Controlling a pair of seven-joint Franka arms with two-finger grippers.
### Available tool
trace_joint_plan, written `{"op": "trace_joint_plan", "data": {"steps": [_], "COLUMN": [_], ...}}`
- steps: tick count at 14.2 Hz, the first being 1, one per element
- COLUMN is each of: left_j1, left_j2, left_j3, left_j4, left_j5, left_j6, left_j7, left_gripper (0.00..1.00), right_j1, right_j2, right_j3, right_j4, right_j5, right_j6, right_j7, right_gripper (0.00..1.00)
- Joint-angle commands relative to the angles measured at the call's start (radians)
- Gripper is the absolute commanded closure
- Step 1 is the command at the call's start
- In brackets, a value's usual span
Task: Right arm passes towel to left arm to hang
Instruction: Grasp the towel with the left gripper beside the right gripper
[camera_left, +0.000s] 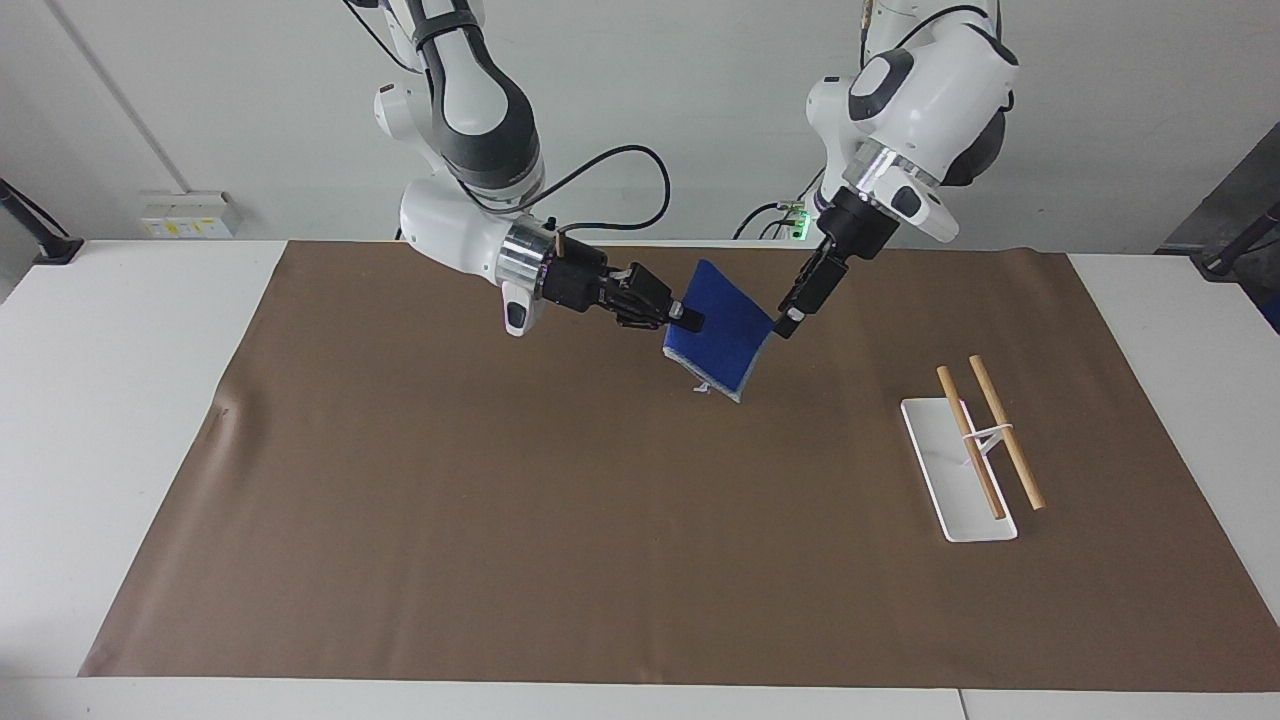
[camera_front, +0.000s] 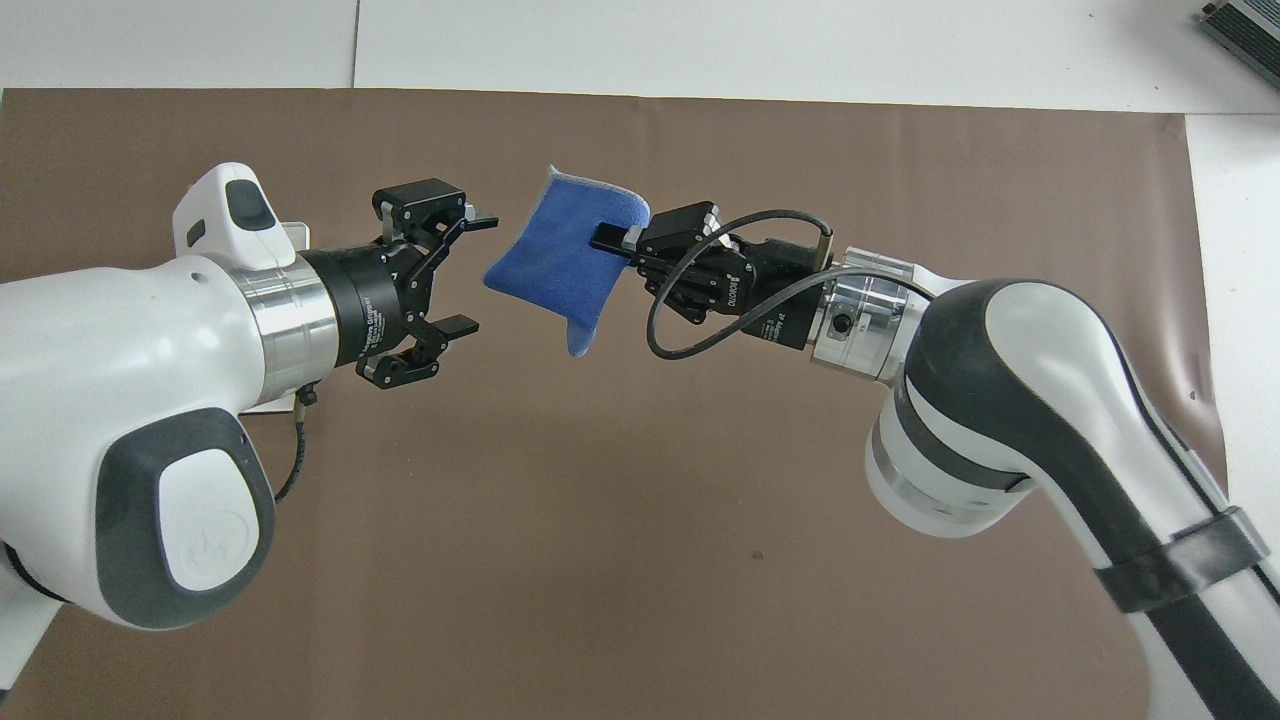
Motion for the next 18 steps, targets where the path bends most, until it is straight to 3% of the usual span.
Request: {"op": "trace_joint_plan", "data": {"steps": [1,4,6,10,12,14,17,18], "left_j1": [-0.059,-0.102,-0.134,-0.127,-0.125,-0.122,-0.117,-0.117], "left_j2": [-0.027,0.014,0.045,0.065,0.066,0.071,0.075,0.077], "left_j3": [0.015,0.013,0.013,0.015,0.015,0.016,0.019,0.020], "left_j4": [-0.080,-0.082,-0.080,-0.069,-0.069,-0.068,-0.060,-0.060], "left_j5": [-0.070,-0.122,-0.133,-0.132,-0.133,-0.132,-0.129,-0.129], "left_j6": [0.156,0.323,0.383,0.426,0.448,0.466,0.466,0.466], "left_j7": [-0.040,-0.040,-0.040,-0.037,-0.037,-0.033,-0.027,-0.016], "left_gripper": [0.00,0.00,0.14,0.77,0.91,1.00,1.00,1.00], "right_j1": [-0.007,-0.008,-0.008,-0.011,-0.013,-0.013,-0.011,-0.004], "right_j2": [0.003,0.003,0.003,0.003,0.003,0.003,0.002,0.003], "right_j3": [0.004,0.004,0.004,0.003,0.003,0.003,0.003,0.004], "right_j4": [0.006,0.006,0.006,0.006,0.006,0.006,0.003,0.001], "right_j5": [0.023,0.023,0.021,0.021,0.021,0.021,0.020,0.020], "right_j6": [0.013,0.013,0.013,0.013,0.013,0.013,0.039,0.072], "right_j7": [-0.028,-0.028,-0.028,-0.028,-0.028,-0.028,-0.026,-0.022], "right_gripper": [1.00,1.00,1.00,1.00,1.00,1.00,1.00,0.33]}}
